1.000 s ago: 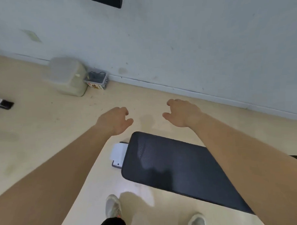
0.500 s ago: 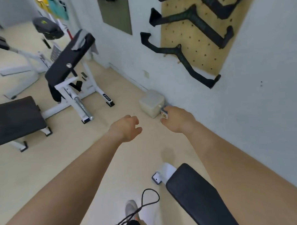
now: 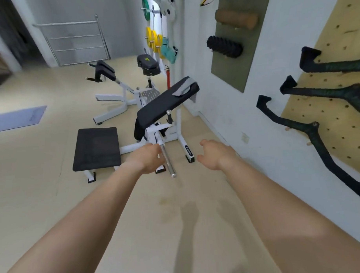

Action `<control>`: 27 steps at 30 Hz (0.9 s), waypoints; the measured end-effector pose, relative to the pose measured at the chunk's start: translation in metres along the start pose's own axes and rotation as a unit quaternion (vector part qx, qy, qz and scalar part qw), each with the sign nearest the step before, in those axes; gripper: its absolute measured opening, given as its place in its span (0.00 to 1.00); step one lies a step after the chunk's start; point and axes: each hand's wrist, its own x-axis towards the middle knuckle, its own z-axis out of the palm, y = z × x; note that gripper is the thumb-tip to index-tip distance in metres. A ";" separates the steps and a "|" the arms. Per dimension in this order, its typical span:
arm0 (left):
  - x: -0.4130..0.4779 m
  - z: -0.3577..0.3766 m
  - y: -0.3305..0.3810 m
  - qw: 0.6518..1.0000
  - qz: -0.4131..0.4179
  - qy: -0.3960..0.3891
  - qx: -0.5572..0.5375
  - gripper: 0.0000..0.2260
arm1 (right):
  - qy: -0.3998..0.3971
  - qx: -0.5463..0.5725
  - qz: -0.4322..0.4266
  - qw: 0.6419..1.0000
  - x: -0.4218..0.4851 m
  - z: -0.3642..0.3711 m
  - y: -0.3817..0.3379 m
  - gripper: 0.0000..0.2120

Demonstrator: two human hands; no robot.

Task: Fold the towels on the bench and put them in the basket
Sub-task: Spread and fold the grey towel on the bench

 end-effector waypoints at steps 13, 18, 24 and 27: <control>0.195 -0.052 -0.050 1.000 -0.024 0.008 0.013 0.18 | -0.006 -0.009 -0.019 1.000 0.219 -0.039 -0.005 0.26; 0.294 -0.067 -0.037 0.999 -0.025 -0.010 0.017 0.19 | -0.019 -0.024 -0.028 0.999 0.308 -0.064 0.039 0.23; 0.411 -0.101 -0.009 0.999 -0.047 -0.005 0.020 0.16 | -0.023 -0.004 -0.010 1.000 0.422 -0.114 0.105 0.26; 0.465 -0.112 0.009 0.999 -0.039 -0.018 0.033 0.18 | -0.026 0.007 0.000 1.000 0.469 -0.134 0.131 0.26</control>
